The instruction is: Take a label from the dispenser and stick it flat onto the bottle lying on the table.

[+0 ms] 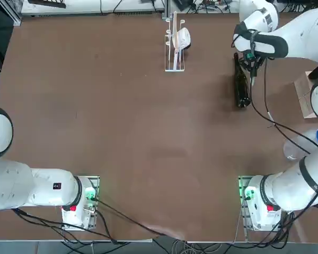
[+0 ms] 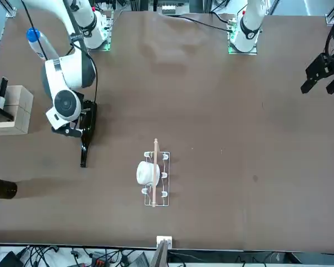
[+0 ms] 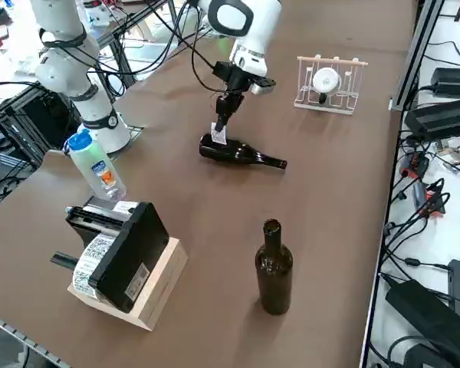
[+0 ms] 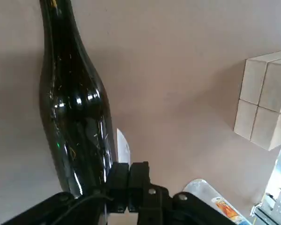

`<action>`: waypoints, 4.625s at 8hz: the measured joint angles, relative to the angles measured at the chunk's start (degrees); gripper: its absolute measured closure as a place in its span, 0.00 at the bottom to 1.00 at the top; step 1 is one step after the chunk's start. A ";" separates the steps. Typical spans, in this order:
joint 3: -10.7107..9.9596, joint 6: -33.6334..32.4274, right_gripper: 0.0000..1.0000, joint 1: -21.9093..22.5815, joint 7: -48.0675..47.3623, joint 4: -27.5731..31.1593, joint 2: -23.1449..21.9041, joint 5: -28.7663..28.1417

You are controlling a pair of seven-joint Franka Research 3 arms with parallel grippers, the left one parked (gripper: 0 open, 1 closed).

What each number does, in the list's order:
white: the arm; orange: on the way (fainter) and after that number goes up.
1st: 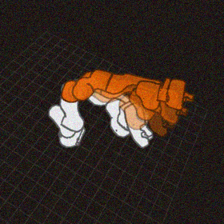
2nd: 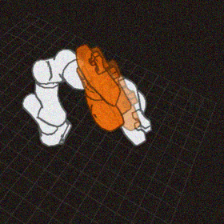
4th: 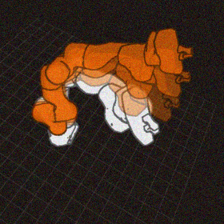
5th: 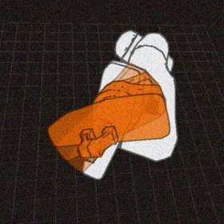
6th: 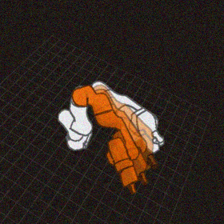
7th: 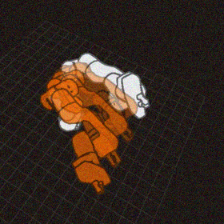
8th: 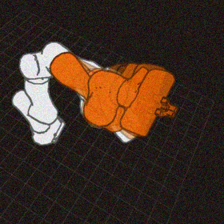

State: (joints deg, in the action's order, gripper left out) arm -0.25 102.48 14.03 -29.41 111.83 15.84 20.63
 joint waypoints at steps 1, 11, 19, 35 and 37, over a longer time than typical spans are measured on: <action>0.00 0.08 0.99 0.00 0.00 -0.02 0.19 0.00; 0.01 2.67 0.99 0.38 -0.01 -1.27 1.91 -2.77; 0.01 2.83 0.99 0.76 -0.02 -2.33 3.14 -3.23; 0.01 4.09 0.97 0.94 -0.07 -2.49 4.60 -6.82; 0.01 4.12 0.97 0.94 -0.07 -2.49 4.68 -6.83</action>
State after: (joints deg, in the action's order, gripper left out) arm -0.24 106.60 14.98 -29.48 109.33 20.52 13.81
